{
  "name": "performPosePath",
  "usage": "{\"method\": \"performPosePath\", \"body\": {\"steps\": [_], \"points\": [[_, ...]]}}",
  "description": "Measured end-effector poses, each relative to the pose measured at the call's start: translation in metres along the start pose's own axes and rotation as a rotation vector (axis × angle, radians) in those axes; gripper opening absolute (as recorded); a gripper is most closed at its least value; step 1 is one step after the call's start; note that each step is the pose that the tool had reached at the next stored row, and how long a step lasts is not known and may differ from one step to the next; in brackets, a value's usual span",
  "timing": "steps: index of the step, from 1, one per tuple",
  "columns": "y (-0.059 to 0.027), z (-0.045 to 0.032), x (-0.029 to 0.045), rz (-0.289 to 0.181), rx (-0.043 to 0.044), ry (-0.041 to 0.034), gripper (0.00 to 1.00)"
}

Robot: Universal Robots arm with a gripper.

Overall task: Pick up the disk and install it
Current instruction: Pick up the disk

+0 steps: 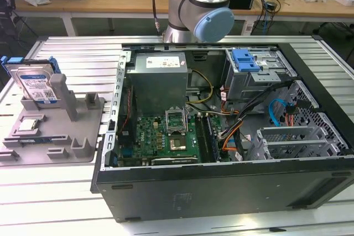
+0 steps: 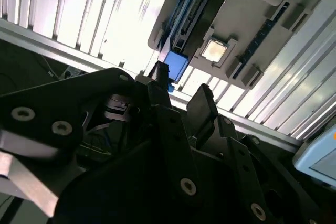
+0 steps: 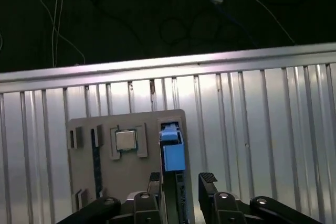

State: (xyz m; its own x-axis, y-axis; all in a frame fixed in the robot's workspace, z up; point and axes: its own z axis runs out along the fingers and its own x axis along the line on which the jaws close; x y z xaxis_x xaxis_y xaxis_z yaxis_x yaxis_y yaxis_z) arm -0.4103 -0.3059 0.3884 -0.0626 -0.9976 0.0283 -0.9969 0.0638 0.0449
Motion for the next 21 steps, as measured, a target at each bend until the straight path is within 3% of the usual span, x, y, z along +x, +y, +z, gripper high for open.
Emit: {"method": "performPosePath", "body": {"steps": [3,8,21], "points": [[0.0000,0.0000,0.0000,-0.047,0.0013,0.0025,0.42],[-0.0002,0.0007,-0.0001,-0.047,0.0016,0.0027,0.42],[0.0047,0.0132,-0.0004,-0.047,0.0014,0.0034,0.42]]}}
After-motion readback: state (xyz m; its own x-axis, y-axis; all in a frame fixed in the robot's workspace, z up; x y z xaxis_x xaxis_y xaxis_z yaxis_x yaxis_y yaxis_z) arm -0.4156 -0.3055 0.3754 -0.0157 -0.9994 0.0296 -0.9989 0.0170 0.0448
